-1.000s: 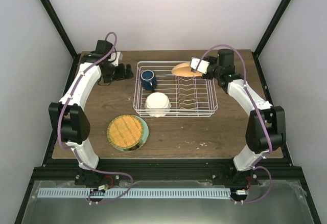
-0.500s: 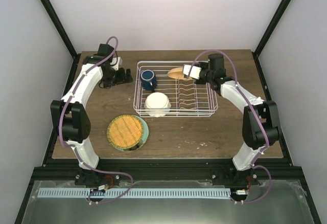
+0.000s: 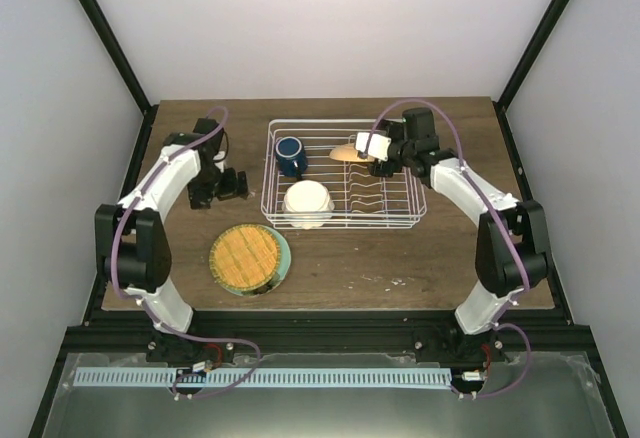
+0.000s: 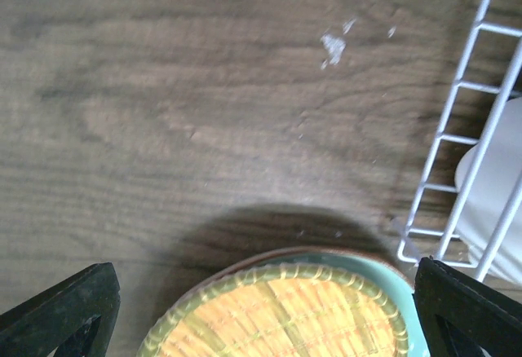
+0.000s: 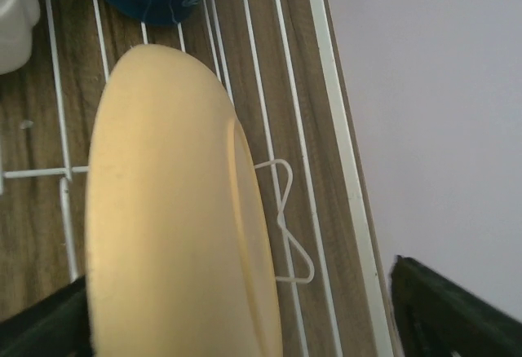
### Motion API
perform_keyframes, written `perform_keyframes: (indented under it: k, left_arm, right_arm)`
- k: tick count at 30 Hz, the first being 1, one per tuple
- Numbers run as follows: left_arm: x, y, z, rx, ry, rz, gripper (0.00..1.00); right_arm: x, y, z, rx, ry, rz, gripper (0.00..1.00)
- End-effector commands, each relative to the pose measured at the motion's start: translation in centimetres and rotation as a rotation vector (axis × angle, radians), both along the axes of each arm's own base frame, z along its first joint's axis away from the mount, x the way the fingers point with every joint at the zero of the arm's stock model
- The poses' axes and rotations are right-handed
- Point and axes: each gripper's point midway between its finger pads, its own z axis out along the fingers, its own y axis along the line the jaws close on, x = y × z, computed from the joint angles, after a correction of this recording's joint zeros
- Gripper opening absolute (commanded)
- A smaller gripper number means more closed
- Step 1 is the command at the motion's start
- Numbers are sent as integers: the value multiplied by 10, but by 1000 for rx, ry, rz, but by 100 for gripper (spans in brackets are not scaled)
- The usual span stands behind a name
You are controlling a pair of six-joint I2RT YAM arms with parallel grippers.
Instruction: Load the mixed dishes into the dish rack
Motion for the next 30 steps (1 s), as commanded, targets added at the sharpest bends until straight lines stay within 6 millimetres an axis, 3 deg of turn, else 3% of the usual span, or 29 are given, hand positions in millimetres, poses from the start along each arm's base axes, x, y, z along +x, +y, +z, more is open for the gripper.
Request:
perform_keyframes:
  k: [1,7,12,21,30]
  left_arm:
    - [-21,9,2,18,20,66,100]
    - [-41,11,-10,21,63,93,100]
    - [-59,20,-21,62,98,131,100]
    - [-91,26,-38,76,146,179,100]
    - [-112,8,-49,-67,106,241,97]
  right_arm:
    - [-26,8,36,41,-7,31,96]
    - [-56,16,40,67,48,66,100]
    - [-69,23,63,153,69,90,100]
    - [-42,35,117,341,77,7,100]
    - [-35,48,126,365,84,25,100]
